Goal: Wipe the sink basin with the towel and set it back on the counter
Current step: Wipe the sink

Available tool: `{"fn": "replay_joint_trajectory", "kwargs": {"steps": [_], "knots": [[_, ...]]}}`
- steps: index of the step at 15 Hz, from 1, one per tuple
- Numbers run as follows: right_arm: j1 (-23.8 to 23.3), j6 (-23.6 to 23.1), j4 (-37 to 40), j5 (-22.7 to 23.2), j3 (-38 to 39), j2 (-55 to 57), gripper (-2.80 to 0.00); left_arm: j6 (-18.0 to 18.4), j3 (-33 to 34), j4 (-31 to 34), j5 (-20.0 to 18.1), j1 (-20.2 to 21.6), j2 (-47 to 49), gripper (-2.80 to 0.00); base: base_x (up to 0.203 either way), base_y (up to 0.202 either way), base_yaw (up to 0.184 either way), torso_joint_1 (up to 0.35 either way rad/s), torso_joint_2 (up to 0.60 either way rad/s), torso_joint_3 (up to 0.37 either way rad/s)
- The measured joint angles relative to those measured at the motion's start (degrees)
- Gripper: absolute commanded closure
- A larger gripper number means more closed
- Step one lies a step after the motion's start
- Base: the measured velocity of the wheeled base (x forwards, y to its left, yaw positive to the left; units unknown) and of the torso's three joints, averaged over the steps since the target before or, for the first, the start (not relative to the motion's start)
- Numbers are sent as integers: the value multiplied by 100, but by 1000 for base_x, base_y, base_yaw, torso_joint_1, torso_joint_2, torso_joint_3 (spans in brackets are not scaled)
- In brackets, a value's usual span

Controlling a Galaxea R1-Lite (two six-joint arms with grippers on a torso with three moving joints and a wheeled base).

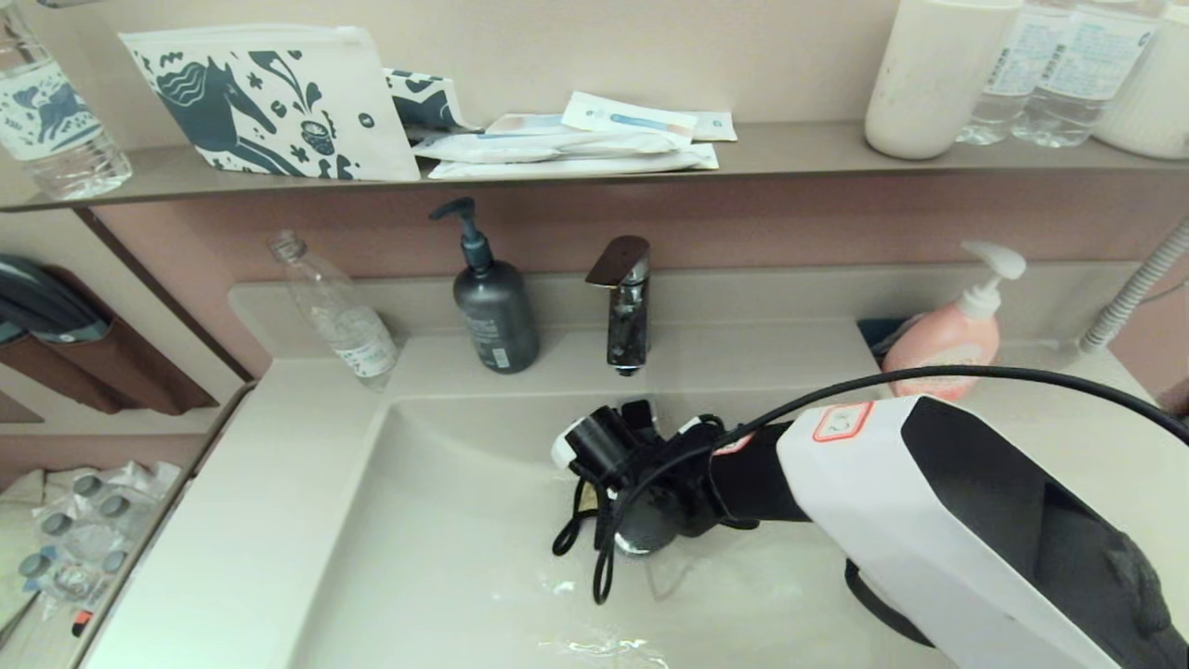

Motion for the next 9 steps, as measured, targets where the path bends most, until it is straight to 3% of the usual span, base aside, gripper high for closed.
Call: {"fn": "replay_joint_trajectory", "kwargs": {"steps": [9], "knots": [[-195,179,568,165,1809,-875,0,-2,0,2,0,-2,0,0,0,0,0,0,0,0]]}}
